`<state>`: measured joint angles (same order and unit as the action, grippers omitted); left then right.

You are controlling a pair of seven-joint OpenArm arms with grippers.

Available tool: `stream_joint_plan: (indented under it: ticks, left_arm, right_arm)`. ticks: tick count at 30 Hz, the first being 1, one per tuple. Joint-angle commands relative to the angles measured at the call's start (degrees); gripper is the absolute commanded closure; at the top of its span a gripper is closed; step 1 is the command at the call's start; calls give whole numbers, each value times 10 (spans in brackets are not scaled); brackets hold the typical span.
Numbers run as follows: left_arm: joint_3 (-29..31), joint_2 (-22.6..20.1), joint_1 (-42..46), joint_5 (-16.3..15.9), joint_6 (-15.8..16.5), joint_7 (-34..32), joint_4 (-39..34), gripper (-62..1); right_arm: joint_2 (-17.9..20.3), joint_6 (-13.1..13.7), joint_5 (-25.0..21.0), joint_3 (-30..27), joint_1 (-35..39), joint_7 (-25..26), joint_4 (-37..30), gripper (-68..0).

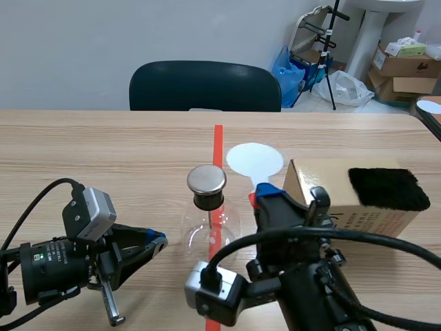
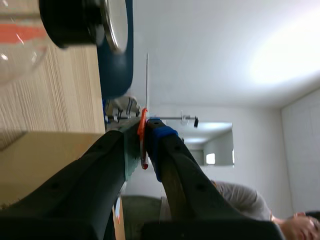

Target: Do the electroscope experiment

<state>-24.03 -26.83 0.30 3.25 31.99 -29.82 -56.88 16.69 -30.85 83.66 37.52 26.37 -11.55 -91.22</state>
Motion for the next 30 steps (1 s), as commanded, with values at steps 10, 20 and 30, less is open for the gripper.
stream_joint_plan:
  ticks: [10,20,30]
  left_arm:
    - [2,3,-3,-4,3,-8,-11,-29]
    - [2,3,-3,-4,3,-8,-11,-29]
    - [2,3,-3,-5,3,-8,-11,-29]
  right_arm:
    - [3,-7,0,-3,-7,105,-2,-8]
    - [3,-7,0,-3,-7,118,-2,-8]
    - [3,-7,0,-3,-7,118,-2,-8]
